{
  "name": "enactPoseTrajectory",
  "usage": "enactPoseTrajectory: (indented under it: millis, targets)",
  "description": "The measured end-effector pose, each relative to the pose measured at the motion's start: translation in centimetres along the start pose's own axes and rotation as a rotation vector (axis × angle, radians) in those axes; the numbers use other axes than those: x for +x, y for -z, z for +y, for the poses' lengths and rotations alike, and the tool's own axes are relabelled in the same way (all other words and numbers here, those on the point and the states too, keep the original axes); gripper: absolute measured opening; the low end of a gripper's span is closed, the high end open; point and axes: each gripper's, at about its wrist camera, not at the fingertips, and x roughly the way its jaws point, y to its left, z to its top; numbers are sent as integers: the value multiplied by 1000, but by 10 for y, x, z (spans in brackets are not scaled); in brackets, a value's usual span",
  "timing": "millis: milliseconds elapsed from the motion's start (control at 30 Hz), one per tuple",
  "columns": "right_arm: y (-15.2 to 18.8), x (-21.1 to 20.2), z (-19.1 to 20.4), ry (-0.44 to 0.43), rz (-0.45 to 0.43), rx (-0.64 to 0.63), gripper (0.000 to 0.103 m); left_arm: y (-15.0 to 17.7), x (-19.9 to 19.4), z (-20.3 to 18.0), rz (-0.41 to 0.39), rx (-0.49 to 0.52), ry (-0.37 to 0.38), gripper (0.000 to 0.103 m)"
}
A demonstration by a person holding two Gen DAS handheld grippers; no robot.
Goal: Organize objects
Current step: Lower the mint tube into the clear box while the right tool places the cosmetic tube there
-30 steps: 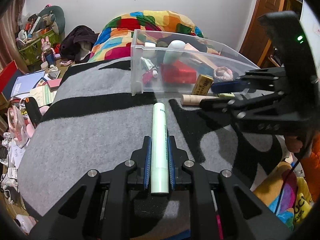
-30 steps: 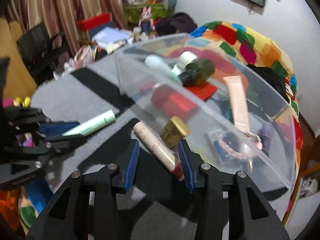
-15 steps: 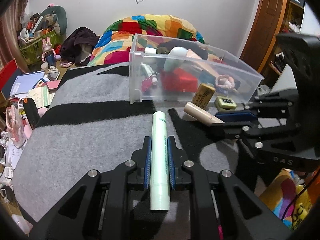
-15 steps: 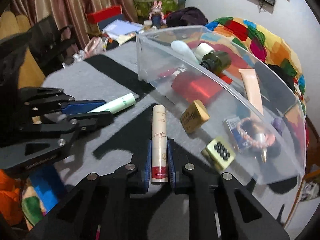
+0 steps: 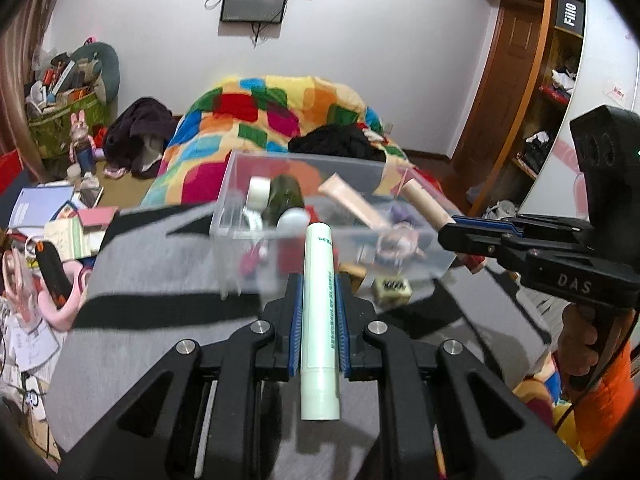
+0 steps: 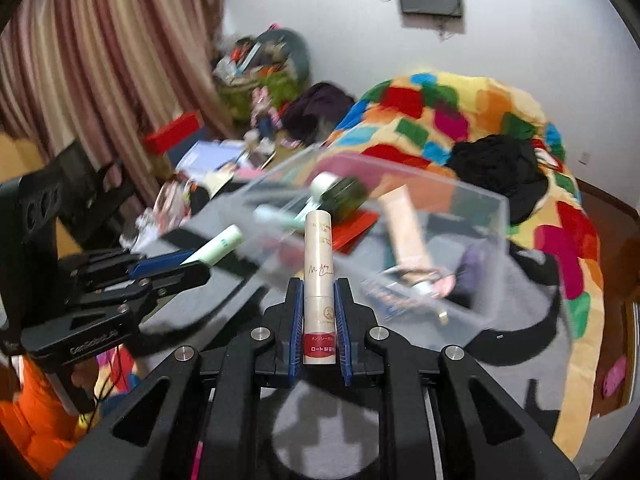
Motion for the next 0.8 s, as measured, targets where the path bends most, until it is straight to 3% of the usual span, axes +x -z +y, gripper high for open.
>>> enactPoseTrajectory:
  millis: [300,467,800]
  targets:
    - [-16,-2,-31,93,-52,96,14,-30,12,-3,-26,-5,3,15]
    - [-18,20,-44,125,-11,116,14,-41,36,-2,16,-15,16,15]
    - [-14,56,-55,102,67,144,14,-46,79,-12,101,10,18,15]
